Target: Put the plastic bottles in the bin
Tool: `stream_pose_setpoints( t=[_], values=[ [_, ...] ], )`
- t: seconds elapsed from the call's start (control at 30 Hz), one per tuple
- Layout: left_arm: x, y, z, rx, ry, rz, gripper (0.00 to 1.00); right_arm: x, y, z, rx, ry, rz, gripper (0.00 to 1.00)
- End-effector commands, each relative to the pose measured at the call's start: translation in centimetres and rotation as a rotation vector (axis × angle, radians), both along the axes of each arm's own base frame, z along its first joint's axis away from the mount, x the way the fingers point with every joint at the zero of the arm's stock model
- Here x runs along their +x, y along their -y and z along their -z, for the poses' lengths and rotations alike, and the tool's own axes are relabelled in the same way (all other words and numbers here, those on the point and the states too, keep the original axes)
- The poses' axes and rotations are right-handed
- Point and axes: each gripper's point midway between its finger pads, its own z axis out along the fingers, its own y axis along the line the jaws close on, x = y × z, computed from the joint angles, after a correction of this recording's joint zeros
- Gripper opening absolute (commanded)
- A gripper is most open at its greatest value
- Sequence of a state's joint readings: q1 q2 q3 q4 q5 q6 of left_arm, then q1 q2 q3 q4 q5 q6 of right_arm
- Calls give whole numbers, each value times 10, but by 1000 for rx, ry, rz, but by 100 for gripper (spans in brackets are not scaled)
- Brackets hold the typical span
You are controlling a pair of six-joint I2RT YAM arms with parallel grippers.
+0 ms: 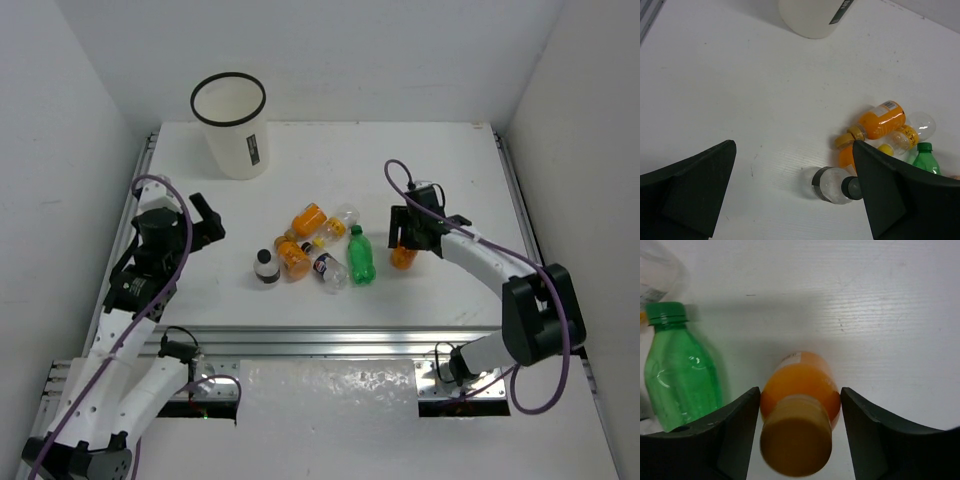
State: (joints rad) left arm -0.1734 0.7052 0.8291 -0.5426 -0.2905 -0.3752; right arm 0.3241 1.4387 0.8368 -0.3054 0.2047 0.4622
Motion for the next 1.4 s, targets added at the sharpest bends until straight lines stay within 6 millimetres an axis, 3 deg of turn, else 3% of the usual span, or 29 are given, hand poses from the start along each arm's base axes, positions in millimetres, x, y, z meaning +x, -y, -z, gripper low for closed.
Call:
stream_pose_setpoints(
  t=[0.0,0.07,0.13,0.17,0.23,0.3,0.33,0.37,0.4,0.43,0.47,0.5,0.6,0.67,0.83,0.97,1.1,1.17,1.2,1.23,1.27,1.33,1.37],
  values=[
    [6,5,-10,-11,34,23,100,17,4,-8,-42,49,40,63],
    [9,10,-7,-16,20,56,100,13,4,-17,-35,71,43,48],
    [15,20,-5,-34,1,97,100,9,5,-23,-32,82,45,39],
    [18,35,-5,-67,-3,175,100,9,6,-33,-32,105,41,33],
    [26,59,-6,-127,-16,281,100,11,7,-53,-37,131,40,29],
    [32,105,-17,-242,-23,471,100,13,0,-83,-7,166,2,27],
    [35,119,-23,-253,-22,504,100,13,-4,-96,14,178,-18,26],
    [28,153,-30,-249,-17,602,100,7,-8,-102,32,155,-46,26],
    [35,176,-42,-230,-9,653,100,9,-18,-125,78,189,-84,26],
    [35,193,-49,-178,9,696,100,2,-39,-134,170,166,-184,26],
    [17,231,-52,-152,1,819,100,-8,-51,-138,230,127,-248,26],
    [21,254,-58,-120,1,880,100,-12,-66,-150,296,119,-321,26],
    [8,293,-47,90,6,1044,100,-45,-113,-175,546,68,-581,27],
    [-1,308,-45,199,76,1161,100,-62,-128,-193,645,52,-686,26],
    [-9,313,-38,268,94,1266,100,-84,-131,-221,697,99,-769,27],
    [-17,319,-34,250,78,1333,100,-94,-136,-238,756,141,-823,27],
    [-39,333,-34,163,90,1459,97,-102,-144,-249,830,150,-878,27],
    [-41,338,-38,140,116,1479,88,-104,-147,-253,869,158,-900,27],
    [-46,341,-39,121,119,1513,68,-109,-148,-258,895,156,-913,28],
    [-47,343,-41,115,129,1524,55,-109,-150,-258,904,171,-927,28],
    [-46,345,-44,113,136,1526,28,-109,-149,-259,903,176,-924,28],
    [-31,341,-48,147,138,1438,8,-104,-146,-257,872,186,-892,52],
    [-20,337,-54,163,147,1373,0,-97,-143,-251,839,191,-837,74]
  ],
)
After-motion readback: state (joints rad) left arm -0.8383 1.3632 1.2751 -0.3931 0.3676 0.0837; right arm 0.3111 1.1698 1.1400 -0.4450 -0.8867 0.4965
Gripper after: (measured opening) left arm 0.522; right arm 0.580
